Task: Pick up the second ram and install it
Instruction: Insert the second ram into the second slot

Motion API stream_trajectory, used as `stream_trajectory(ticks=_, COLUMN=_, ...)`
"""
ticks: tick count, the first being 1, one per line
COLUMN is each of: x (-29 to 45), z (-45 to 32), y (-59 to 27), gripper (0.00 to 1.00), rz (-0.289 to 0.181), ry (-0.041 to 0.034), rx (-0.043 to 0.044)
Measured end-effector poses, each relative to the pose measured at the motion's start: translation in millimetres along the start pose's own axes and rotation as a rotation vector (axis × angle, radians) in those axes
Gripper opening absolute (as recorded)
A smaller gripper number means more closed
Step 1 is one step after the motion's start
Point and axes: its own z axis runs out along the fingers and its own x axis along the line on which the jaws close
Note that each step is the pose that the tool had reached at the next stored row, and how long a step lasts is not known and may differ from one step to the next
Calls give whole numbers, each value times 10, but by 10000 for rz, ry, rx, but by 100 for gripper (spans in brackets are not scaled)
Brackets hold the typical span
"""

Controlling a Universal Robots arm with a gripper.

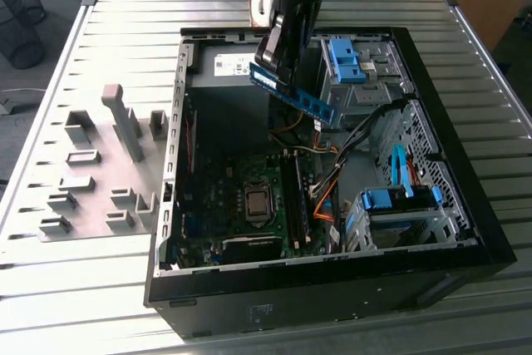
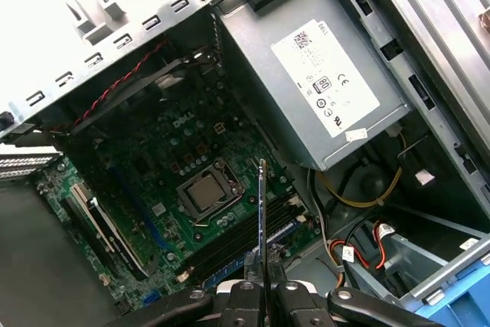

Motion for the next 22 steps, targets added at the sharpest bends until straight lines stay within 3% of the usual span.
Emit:
stream_trajectory(ticks=8, x=0, z=1, y=0, gripper=14, rz=118, ry=-4, rx=5)
stream_trajectory(ticks=22, x=1, z=23, y=-1, gripper=14, rz=2597, ry=-61, rx=121)
